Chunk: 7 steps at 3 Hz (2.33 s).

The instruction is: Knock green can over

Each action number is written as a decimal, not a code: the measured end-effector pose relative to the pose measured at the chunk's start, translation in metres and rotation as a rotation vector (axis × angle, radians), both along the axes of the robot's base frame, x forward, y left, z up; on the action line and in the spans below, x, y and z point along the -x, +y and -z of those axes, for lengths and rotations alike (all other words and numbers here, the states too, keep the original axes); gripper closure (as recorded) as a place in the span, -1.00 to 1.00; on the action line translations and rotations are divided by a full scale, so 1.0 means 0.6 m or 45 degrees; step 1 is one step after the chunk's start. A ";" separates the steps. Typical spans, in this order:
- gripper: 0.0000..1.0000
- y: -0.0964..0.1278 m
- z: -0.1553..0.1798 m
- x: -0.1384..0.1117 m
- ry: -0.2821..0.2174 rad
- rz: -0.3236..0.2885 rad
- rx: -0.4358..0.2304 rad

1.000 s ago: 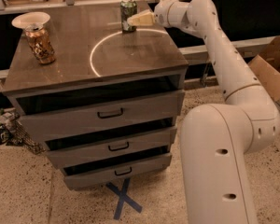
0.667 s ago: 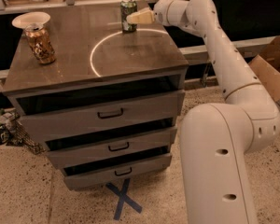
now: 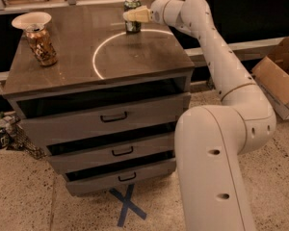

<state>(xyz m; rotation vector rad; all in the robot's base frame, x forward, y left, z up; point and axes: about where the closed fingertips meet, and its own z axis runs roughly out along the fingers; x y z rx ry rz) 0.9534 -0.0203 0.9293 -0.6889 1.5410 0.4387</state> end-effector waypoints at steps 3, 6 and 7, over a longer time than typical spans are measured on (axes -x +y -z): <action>-1.00 0.057 0.047 -0.047 0.030 0.040 0.007; 0.23 0.067 0.032 -0.045 -0.029 -0.015 0.012; 0.69 0.063 -0.014 -0.002 -0.097 -0.127 0.094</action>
Offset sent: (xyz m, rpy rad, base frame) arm 0.0468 0.0296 -0.0238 -0.0202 0.0285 -0.0556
